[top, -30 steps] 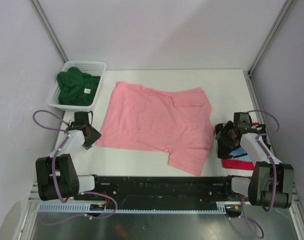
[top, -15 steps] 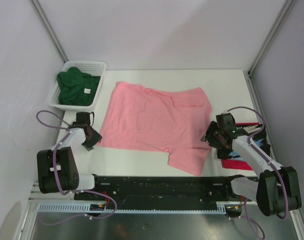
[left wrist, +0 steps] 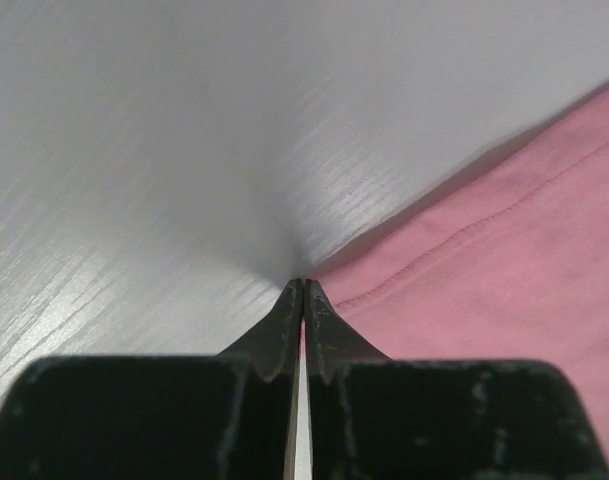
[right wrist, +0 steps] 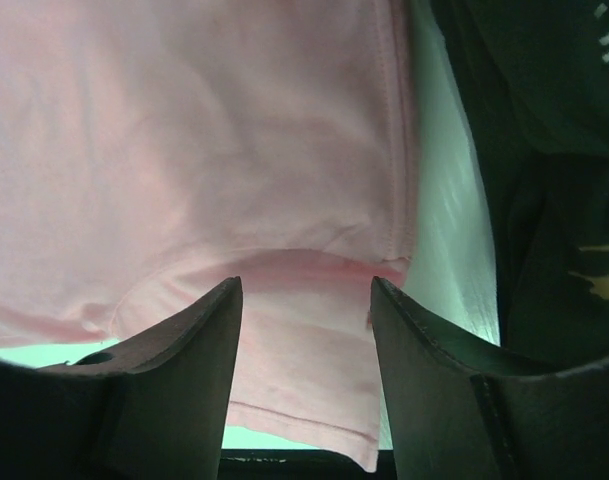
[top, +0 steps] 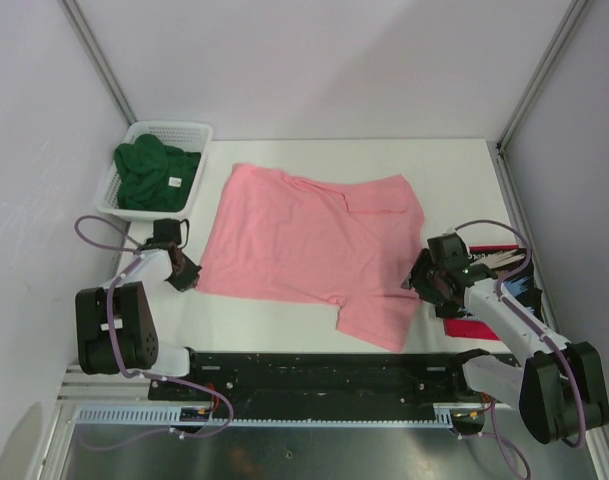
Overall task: Fold and stack the t-shirts
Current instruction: Flatten out the tshirt
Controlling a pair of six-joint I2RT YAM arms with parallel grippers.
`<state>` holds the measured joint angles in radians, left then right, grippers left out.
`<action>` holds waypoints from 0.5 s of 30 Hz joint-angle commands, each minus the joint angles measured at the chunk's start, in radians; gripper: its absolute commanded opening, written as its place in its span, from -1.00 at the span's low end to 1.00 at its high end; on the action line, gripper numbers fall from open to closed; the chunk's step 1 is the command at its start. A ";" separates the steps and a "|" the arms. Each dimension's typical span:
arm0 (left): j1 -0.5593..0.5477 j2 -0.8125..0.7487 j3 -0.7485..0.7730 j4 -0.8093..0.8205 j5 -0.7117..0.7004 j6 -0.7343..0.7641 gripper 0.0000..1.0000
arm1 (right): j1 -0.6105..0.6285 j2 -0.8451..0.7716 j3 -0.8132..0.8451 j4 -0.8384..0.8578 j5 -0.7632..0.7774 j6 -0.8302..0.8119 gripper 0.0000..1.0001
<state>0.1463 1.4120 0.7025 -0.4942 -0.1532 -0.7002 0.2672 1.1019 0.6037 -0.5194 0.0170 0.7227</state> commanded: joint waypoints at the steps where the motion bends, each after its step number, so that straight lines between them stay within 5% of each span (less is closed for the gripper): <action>1: -0.002 0.003 0.027 0.012 0.010 0.001 -0.97 | 0.006 -0.053 -0.032 -0.043 0.051 0.032 0.21; 15: 0.010 -0.132 0.028 -0.052 -0.118 0.003 -1.00 | 0.025 -0.078 -0.111 -0.026 0.042 0.094 0.34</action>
<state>0.1467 1.3151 0.7059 -0.5289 -0.2165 -0.6998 0.2756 1.0409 0.5129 -0.5583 0.0383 0.7803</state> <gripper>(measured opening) 0.003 0.674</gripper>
